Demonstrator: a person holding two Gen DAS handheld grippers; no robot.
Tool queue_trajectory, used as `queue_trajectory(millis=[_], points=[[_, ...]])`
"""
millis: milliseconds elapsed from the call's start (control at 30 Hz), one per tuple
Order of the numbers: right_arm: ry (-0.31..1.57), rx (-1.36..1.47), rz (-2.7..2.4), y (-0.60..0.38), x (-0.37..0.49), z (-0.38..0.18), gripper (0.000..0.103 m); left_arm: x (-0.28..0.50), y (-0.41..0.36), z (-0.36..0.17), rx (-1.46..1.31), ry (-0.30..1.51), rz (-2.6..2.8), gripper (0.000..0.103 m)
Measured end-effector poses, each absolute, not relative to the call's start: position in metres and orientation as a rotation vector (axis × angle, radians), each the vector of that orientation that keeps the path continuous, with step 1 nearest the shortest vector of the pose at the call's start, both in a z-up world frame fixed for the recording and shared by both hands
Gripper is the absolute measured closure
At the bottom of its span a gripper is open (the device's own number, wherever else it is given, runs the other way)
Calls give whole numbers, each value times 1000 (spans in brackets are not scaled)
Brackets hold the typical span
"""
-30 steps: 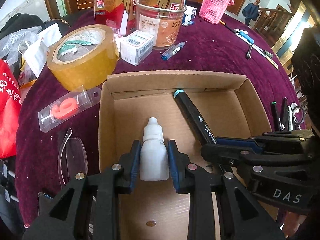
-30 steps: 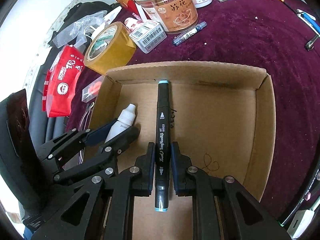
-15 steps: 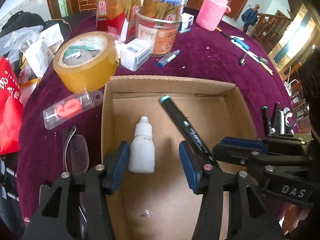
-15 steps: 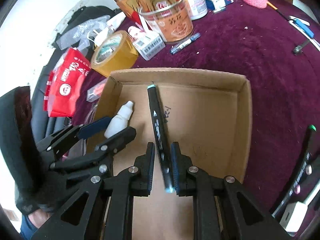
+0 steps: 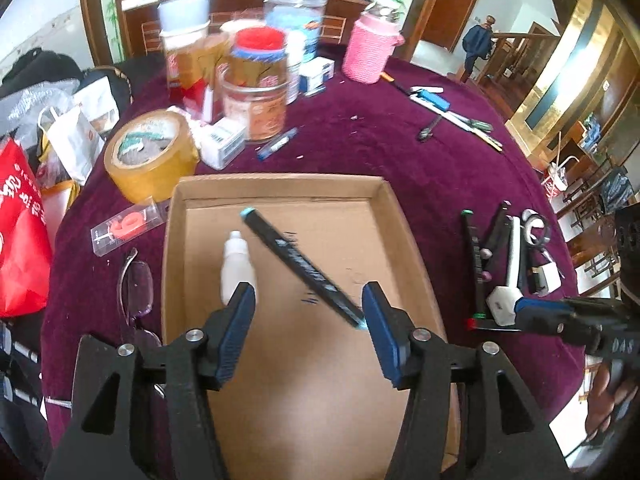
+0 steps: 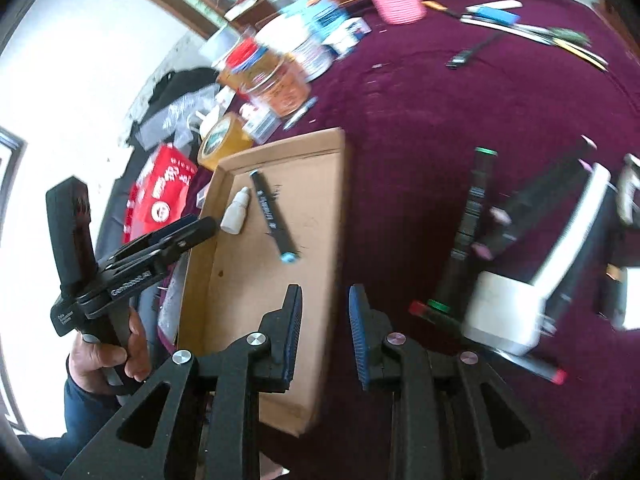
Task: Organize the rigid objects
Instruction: 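Grasp the white square charger with the left tool while the right tool moves toward the clear pen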
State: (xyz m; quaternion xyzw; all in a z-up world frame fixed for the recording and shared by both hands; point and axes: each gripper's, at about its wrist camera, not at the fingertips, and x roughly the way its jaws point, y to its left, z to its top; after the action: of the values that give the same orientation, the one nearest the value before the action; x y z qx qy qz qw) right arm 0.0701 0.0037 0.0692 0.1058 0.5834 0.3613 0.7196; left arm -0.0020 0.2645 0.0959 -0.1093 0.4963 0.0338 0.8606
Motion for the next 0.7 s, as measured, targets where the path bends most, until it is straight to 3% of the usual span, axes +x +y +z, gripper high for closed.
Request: queue_trajectory(millis=[167,267,333,700], points=[[1267,284,769,-83,87,67,81,-10,214,118,-249,1033,73,43],[1260,335,739,-139,100,59,73,-10,173,124,-257,1046,68,38],[1274,360,729,-172,108,49,73,-6,142,124,-253,1066,53,37],[1315,373,763,-252,142,20,73,37,26,72,-197,1253,65,37]])
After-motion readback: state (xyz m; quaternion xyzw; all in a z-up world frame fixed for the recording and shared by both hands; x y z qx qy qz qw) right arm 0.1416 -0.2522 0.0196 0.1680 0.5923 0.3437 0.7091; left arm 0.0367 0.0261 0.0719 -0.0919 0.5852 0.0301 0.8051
